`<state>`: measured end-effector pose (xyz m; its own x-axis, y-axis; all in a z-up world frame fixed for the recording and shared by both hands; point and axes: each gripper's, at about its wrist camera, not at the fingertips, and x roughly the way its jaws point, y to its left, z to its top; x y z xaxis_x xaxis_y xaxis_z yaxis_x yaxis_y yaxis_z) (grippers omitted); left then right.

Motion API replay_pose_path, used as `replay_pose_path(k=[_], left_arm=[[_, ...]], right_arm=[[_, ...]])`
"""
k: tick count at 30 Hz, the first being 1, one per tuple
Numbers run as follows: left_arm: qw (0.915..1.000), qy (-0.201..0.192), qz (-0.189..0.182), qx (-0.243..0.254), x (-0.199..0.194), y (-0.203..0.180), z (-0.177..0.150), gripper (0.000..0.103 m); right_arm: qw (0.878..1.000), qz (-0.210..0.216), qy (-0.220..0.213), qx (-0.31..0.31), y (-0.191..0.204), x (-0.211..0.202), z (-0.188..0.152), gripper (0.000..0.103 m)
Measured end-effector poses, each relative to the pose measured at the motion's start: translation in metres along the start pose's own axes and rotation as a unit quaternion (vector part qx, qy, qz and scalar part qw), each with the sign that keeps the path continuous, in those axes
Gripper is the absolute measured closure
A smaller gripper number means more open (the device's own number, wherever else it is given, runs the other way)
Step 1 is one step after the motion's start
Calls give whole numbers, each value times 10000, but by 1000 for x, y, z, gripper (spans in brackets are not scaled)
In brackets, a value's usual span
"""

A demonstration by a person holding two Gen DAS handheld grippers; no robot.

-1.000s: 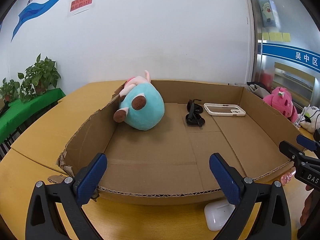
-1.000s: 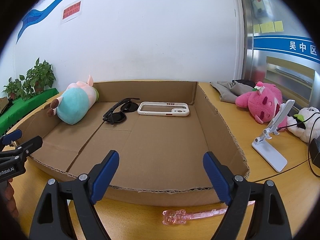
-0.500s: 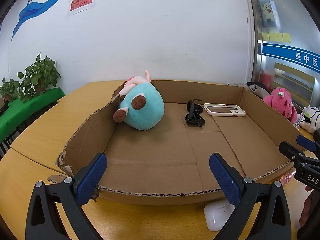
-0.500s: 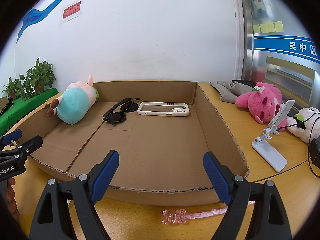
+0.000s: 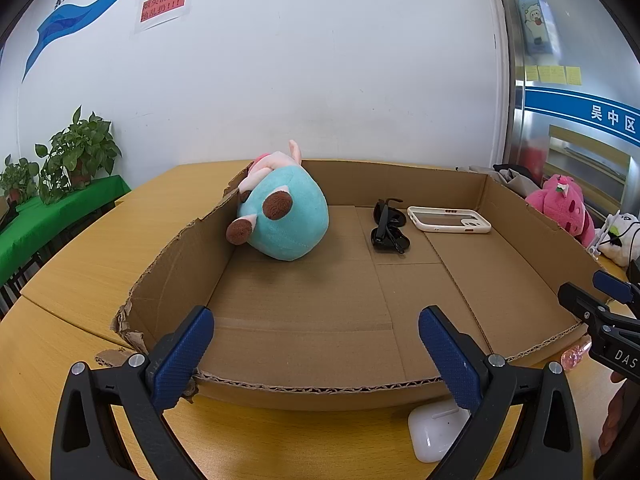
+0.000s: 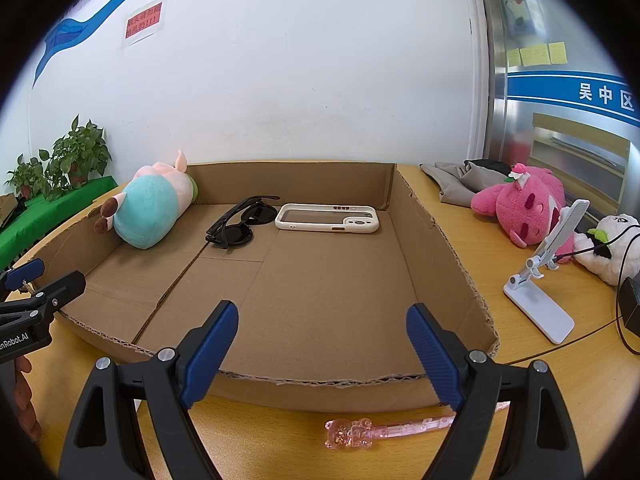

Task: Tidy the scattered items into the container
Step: 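Withdraw the right tool from the box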

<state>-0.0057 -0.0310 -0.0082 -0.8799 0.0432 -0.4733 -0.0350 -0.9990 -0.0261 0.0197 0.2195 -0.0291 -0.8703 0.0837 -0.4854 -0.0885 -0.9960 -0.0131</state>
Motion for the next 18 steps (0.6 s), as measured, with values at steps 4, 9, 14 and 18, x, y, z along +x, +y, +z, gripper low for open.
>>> replay_pose_path(k=[4,9,14,18], left_arm=[[10000,-4,7,7,0,0,0,0],[9997,186,-170,-72,-9,2,3,0],[9987,325,-366,-127,-38,5,7,0],[9968,571,-544,-97,-50,0,1,0]], right_arm=[[10000,1,1,2,0,0,0,17],[10000,-9,1,-23,1,1,-1,17],[9995,312,-12,-4,-5,-16,0,17],[9984,541,62,161,-10,-37,-3,17]])
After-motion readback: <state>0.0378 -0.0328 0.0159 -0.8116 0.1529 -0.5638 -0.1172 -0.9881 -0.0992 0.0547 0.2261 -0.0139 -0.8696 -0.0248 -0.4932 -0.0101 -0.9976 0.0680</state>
